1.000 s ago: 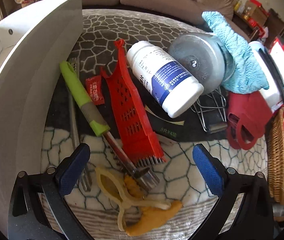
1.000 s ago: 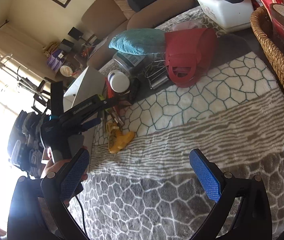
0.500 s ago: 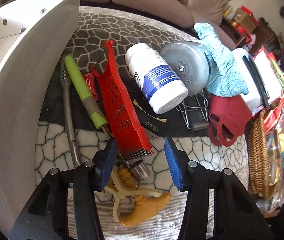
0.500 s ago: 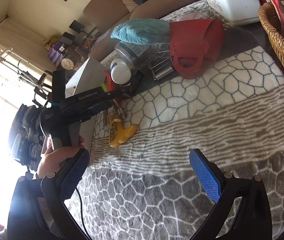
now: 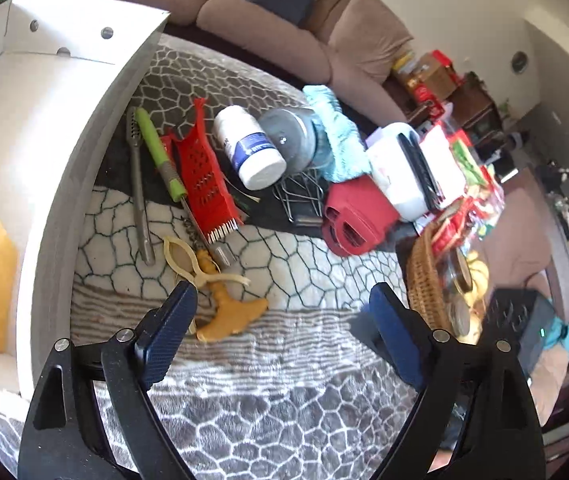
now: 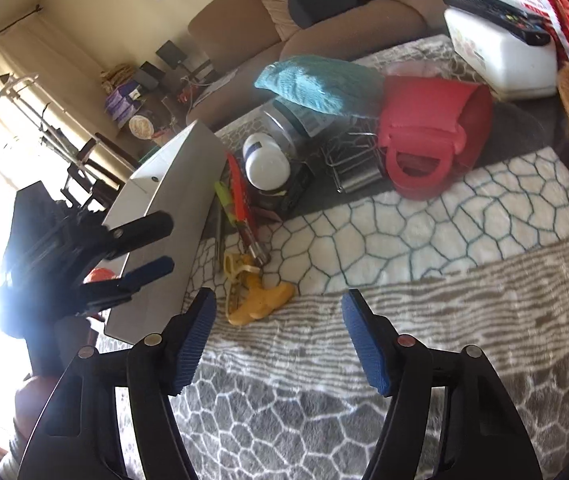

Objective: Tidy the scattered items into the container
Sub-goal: 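Withdraw the right gripper from the box toward the red grater, then grasp the red grater by its handle with the right gripper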

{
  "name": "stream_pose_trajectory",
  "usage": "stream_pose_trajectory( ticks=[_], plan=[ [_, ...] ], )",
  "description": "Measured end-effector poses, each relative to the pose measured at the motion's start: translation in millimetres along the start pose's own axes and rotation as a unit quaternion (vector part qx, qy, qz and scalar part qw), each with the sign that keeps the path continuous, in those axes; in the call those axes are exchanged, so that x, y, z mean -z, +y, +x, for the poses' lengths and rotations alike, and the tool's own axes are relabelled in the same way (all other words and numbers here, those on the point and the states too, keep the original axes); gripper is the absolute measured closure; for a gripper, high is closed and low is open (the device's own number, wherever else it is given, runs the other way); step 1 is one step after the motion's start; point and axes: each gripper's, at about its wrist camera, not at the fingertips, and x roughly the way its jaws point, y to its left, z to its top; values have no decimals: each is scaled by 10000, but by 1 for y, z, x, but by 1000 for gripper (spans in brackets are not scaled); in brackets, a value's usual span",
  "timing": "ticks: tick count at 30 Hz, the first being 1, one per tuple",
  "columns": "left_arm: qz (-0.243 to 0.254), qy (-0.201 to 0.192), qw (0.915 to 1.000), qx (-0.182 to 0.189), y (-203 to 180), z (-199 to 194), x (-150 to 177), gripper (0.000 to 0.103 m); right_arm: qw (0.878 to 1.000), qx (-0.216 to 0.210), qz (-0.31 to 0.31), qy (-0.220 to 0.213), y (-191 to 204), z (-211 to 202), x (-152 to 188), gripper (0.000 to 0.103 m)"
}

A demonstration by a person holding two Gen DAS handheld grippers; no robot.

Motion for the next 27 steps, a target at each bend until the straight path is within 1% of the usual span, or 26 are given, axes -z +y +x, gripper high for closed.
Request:
stream_pose_trajectory(
  ticks=[2,3,4,5,7,10,11,13,18,20,21,22,23,24,26,27],
  plan=[
    [276,-122,9995,-41,-3,-13,9,11,9981,102,-598,-139,18,17,-8,40],
    [336,-256,9991,-94,0,-22,12,8,9960,107,-869,-197,26,25,-11,40],
    [406,-302,9987,-106,4,-28,13,3,9933,113,-1133,-178,34,36,-12,41],
    [431,-354,9984,-105,8,-34,13,3,9915,126,-1289,-126,39,47,-13,41],
    [459,-460,9979,-21,18,-44,13,3,9917,14,-1284,35,41,68,-16,41],
    [465,-767,9959,146,28,-64,11,3,9949,-5,-1006,56,34,89,-20,40],
    [405,-825,9955,247,33,-67,8,3,9951,29,-987,53,34,94,-21,41],
    [235,-815,9955,411,43,-72,-1,2,9939,168,-1090,8,36,103,-24,40],
    [-37,-858,9959,297,63,-83,-13,2,9916,346,-1248,-28,42,125,-32,40],
    [-211,-792,9963,259,74,-83,-12,2,9925,385,-1153,119,44,138,-34,42],
    [-295,-756,9965,213,78,-81,-12,2,9926,383,-1124,244,45,145,-35,45],
    [-367,-718,9965,199,82,-80,-12,2,9920,402,-1154,328,46,152,-34,54],
    [-415,-684,9965,221,85,-79,-12,2,9904,466,-1246,371,48,158,-33,60],
    [-442,-665,9965,249,87,-78,-12,2,9886,546,-1355,370,51,161,-31,64],
    [-469,-641,9965,249,88,-76,-12,2,9864,654,-1477,316,54,166,-28,84],
    [-464,-627,9967,242,87,-74,-12,2,9867,665,-1450,297,53,166,-27,88]
  ],
)
